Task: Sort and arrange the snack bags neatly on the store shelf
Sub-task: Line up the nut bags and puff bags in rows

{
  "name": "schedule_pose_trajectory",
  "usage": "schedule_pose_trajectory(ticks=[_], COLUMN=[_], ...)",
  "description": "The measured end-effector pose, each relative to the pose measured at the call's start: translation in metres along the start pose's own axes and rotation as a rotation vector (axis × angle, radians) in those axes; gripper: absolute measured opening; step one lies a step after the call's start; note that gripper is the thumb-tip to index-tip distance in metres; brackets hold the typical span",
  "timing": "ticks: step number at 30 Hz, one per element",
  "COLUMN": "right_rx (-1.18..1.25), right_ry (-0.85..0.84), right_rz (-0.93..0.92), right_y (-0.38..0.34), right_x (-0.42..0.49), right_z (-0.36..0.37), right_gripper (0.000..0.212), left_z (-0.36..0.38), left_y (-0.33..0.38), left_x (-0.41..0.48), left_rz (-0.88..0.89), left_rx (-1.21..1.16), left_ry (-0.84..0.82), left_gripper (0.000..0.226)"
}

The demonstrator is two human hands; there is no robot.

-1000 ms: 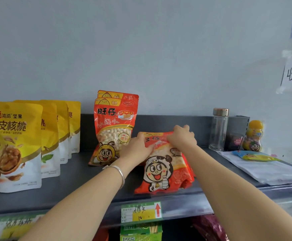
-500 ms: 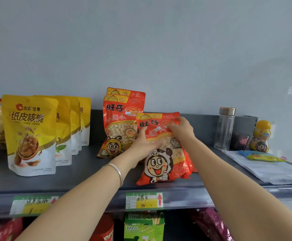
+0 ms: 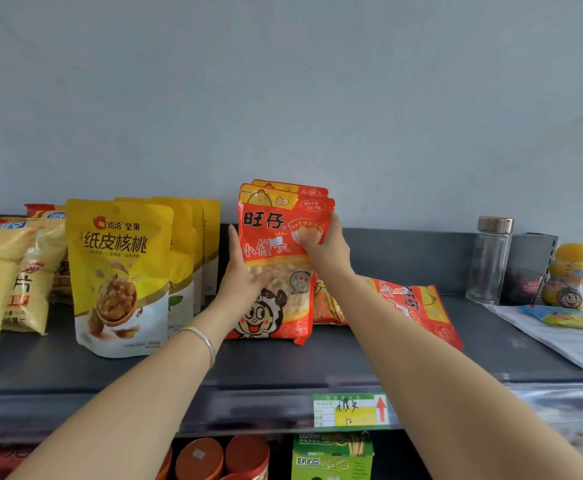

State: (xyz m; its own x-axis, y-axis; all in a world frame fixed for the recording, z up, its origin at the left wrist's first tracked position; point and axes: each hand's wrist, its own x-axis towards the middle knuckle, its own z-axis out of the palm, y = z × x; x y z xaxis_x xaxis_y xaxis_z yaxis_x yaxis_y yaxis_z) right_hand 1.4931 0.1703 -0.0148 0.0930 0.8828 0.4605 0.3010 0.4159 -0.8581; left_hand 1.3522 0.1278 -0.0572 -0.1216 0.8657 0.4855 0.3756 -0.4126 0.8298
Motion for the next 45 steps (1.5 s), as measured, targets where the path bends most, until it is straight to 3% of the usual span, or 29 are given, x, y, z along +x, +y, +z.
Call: schedule_pose_trajectory(ticks=[5,10,14,17,19,21,23,27,30,37,42,45], right_rx=[-0.014,-0.028,-0.155,-0.271,-0.309,-0.342,-0.382,-0.416,-0.505,-0.83,-0.73,-0.648], right_ry=[-0.1,-0.081,-0.067,-0.05,-0.012,0.033,0.1,0.245,0.269,0.17,0.118,0.094], right_rz=[0.135,0.072,0.084,0.031,0.012,0.009,0.008,0.05,0.081,0.265,0.462,0.5], right_y=[0.014,0.013,0.015,0.018,0.019,0.021,0.026,0.037,0.048,0.075,0.084,0.086], right_x=[-0.005,-0.005,-0.01,-0.02,-0.024,-0.029,-0.033,-0.044,-0.051,-0.059,-0.063,-0.061], right_z=[0.011,0.019,0.018,0.012,0.004,-0.006,-0.018,-0.044,-0.065,-0.119,-0.141,-0.147], right_gripper=[0.061,0.062,0.049,0.048,0.05,0.05,0.044,0.026,0.024,0.043,0.06,0.059], left_z=[0.0,0.004,0.009,0.01,0.013,0.018,0.027,0.051,0.068,0.114,0.145,0.158], left_y=[-0.021,-0.029,-0.032,-0.032,-0.025,-0.018,-0.011,-0.004,-0.001,0.011,0.016,0.017], left_x=[-0.005,-0.002,0.004,0.004,0.0,-0.005,-0.007,-0.011,-0.014,-0.022,-0.021,-0.02], left_rz=[-0.073,-0.024,-0.096,-0.107,-0.023,0.172,0.335,0.504,0.542,0.46,0.479,0.449], left_rx=[0.151,0.257,0.284,0.333,0.431,0.53,0.596,0.706,0.815,0.856,1.028,1.087], left_ry=[-0.137,-0.1,-0.115,-0.038,0.078,0.184,0.198,0.063,-0.049,-0.347,-0.41,-0.447], left_gripper=[0.124,0.116,0.111,0.107,0.096,0.08,0.066,0.053,0.053,0.064,0.064,0.063])
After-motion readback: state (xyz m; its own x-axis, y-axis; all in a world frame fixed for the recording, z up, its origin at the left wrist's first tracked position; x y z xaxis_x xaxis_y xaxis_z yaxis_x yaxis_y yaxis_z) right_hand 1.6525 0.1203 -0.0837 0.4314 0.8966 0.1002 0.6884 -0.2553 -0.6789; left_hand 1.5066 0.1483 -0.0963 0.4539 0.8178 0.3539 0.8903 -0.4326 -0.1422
